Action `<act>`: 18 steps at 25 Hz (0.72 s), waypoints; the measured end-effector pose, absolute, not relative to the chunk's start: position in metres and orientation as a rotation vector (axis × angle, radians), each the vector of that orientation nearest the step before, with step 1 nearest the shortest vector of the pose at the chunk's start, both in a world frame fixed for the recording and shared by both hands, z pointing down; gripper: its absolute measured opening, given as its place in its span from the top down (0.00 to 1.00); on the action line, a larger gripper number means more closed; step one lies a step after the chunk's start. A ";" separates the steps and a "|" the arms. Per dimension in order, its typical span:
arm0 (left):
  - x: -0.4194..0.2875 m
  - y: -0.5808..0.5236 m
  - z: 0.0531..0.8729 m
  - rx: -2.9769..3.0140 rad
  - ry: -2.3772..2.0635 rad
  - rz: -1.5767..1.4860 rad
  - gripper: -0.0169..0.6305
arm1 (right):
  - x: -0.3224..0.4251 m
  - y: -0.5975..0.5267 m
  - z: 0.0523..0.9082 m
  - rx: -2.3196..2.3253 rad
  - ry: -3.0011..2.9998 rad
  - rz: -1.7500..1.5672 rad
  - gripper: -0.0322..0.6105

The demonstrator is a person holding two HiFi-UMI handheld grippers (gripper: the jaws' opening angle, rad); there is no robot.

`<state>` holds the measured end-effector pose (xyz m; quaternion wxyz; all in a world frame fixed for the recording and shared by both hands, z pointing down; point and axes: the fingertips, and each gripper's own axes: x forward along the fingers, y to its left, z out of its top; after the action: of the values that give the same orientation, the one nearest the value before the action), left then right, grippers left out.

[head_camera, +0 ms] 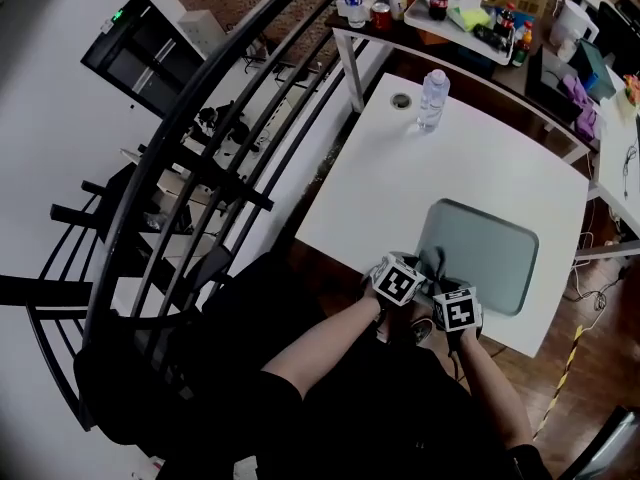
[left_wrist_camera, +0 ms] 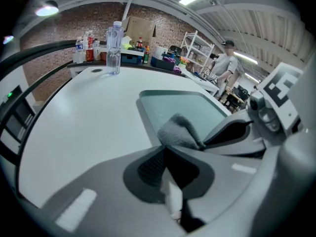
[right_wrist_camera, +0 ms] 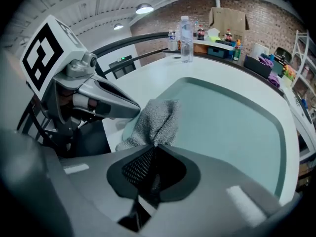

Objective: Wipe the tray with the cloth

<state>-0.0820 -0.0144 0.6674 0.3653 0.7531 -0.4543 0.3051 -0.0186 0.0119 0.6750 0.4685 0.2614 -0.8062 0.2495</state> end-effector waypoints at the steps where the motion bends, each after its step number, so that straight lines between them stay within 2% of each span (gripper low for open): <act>1: -0.082 -0.016 0.667 1.944 -1.171 0.778 0.94 | -0.025 0.013 0.675 0.615 -1.983 0.597 0.92; 10: -0.081 -0.012 0.669 1.947 -1.126 0.736 0.94 | -0.046 0.006 0.676 0.394 -1.962 0.453 0.92; 18: -0.082 -0.011 0.671 1.966 -1.120 0.754 0.94 | -0.039 -0.120 0.653 0.516 -1.950 0.170 0.92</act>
<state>-0.0823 -0.0112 0.6708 0.3694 0.7660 -0.4364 0.2939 -0.0390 -0.1203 0.6528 0.5300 0.2160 -0.8169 0.0712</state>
